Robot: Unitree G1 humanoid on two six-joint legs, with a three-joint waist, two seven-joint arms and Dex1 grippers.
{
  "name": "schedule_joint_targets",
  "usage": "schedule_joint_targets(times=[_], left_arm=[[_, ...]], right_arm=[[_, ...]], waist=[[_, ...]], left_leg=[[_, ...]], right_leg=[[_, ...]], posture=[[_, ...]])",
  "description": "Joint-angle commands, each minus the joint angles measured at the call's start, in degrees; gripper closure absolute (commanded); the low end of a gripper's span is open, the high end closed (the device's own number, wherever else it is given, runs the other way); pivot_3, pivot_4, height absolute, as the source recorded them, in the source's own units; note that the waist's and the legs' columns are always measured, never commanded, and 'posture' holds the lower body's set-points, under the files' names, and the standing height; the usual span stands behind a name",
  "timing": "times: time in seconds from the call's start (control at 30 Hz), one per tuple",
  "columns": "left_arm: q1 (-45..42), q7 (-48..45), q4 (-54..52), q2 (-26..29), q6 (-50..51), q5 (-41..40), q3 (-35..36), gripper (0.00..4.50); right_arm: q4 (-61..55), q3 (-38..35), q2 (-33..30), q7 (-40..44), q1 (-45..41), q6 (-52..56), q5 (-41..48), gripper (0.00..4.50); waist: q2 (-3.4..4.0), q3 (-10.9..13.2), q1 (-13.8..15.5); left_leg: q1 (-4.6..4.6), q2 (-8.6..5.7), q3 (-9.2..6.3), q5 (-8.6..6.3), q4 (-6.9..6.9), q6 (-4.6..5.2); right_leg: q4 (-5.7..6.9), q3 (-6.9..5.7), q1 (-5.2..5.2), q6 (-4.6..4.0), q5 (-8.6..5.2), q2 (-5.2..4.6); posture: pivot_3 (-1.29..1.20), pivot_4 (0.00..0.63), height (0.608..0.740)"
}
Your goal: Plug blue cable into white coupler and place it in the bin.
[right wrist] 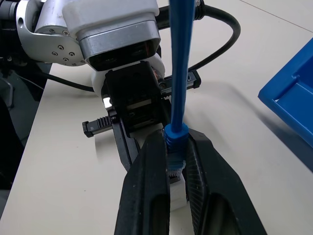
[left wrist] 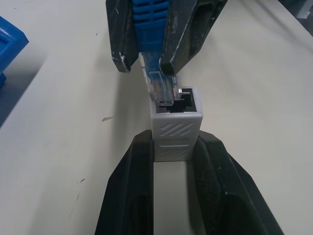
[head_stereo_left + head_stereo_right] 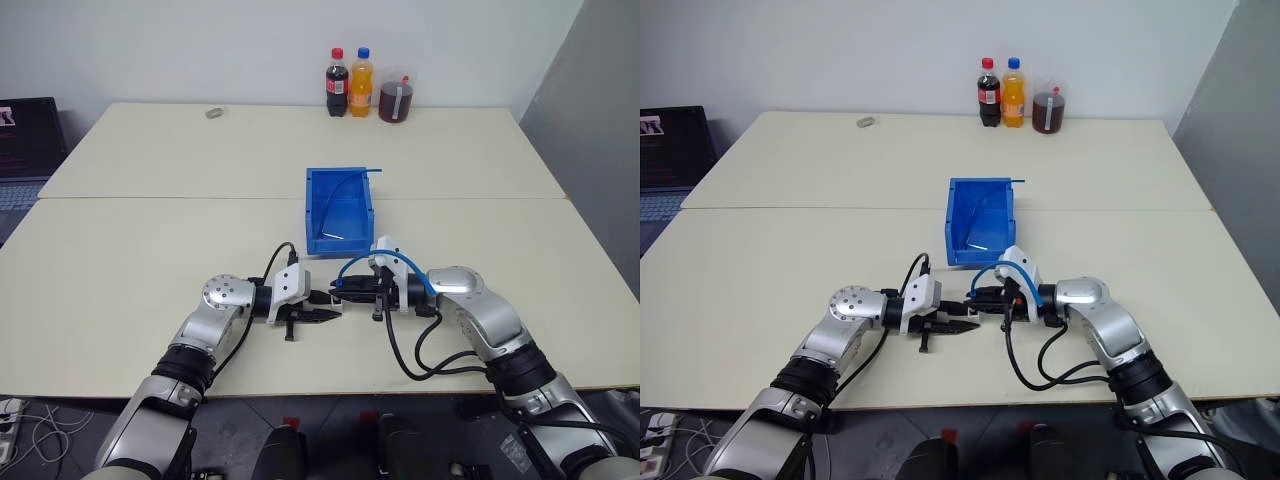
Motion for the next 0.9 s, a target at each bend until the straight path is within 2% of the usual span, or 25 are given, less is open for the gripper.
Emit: schedule_joint_targets(times=[0.03, 0.37, 0.9], left_arm=[[0.5, -0.4, -1.1, 0.6, 0.4, 0.0, 1.2, 3.72], [1.1, -0.6, -2.1, 1.4, 1.0, -0.2, 1.4, 3.72], [2.1, -0.8, -3.7, 2.0, 1.5, -0.2, 1.5, 3.72]], right_arm=[[0.8, 0.6, -0.2, 1.1, 0.6, -0.7, -1.4, 4.3], [0.2, 5.3, -2.0, 3.7, 3.2, -7.1, -6.2, 4.3], [7.9, 1.5, 0.8, 3.2, -2.3, -6.4, -5.5, 4.3]], waist=[[0.0, 0.0, 0.0], [0.0, 0.0, -0.1], [0.0, -0.1, -0.6]], left_leg=[[0.01, 0.0, 0.0, 0.0, 0.0, 0.0], [0.13, 0.01, 0.0, 0.0, -0.01, 0.01], [0.33, 0.06, 0.01, 0.0, -0.03, 0.02]], right_leg=[[0.0, 0.0, 0.0, 0.0, 0.0, 0.0], [0.02, 0.05, 0.07, 0.0, 0.0, 0.04], [0.1, 0.1, 0.15, -0.04, -0.02, 0.11]], posture=[[0.0, 0.15, 0.74], [0.0, 0.15, 0.74], [0.0, 0.15, 0.74]])
